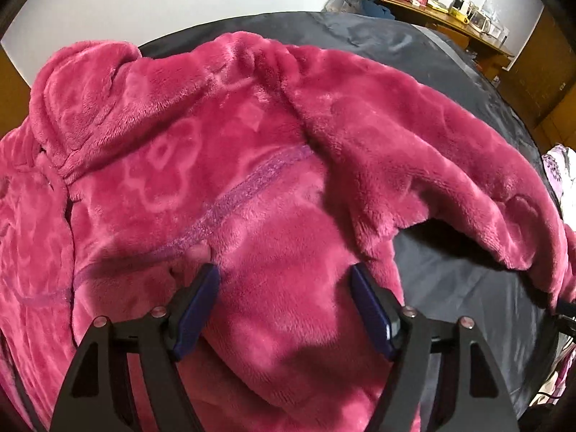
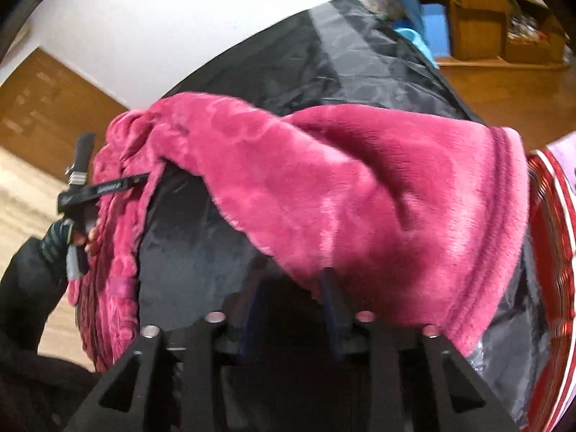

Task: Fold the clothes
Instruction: 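Lay the sleeve over the jacket front and regrasp it with the right gripper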

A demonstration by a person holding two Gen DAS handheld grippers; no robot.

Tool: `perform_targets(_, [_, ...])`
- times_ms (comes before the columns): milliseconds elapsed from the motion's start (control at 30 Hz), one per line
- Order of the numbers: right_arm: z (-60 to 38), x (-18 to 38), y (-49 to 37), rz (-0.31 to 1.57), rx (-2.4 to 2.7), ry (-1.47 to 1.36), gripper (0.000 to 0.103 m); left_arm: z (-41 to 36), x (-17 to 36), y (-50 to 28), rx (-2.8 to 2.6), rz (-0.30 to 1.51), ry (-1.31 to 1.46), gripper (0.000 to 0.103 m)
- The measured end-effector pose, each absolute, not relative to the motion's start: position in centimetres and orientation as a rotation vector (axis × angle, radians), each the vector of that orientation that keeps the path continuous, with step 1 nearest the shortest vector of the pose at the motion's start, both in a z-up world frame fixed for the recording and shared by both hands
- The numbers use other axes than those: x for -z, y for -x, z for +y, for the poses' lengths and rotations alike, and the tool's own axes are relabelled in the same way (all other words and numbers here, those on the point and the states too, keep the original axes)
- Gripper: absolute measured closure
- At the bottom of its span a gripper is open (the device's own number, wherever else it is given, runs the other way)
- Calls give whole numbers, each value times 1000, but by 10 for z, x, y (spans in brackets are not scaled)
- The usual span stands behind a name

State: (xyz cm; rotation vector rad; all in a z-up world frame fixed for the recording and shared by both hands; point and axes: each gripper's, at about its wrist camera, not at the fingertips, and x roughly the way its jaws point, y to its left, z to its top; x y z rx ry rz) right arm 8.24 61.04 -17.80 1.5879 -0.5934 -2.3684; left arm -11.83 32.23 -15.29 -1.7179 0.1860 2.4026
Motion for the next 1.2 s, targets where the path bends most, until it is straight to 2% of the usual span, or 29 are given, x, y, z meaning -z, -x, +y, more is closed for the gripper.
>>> perform_targets(100, [620,163,-75,-539,2440,-1642,53,321,153,117,-2402,182,1708,24])
perform_targets(233, [644,136,-68,-554,2577,-1575,50,319,153,114,-2407,174,1690,24])
perform_targets(367, [665,116,-52,-428,2671,-1556,50,317,154,110,-2410,168,1671,23])
perform_targets(667, [642,155,6,-17,2446,-1732,50,315,153,102,-2403,163,1645,21])
perform_targets(800, [636,168,10,19,2383,-1795,50,315,153,100,-2403,150,1654,21])
perform_targets(900, [631,167,7,71,2348,-1814,51,313,149,107,-2382,68,1708,21])
perform_targets(933, [628,166,5,101,2339,-1814,57,311,147,111,-2371,8,1721,21])
perform_targets(1000, [626,165,2,118,2334,-1801,78,306,140,118,-2364,-117,1731,21])
perform_targets(1067, [622,159,-4,202,2387,-1763,89,303,132,126,-2376,-212,1725,21])
perform_targets(1200, [619,133,-15,466,2578,-1634,91,304,120,142,-2405,-243,1714,21])
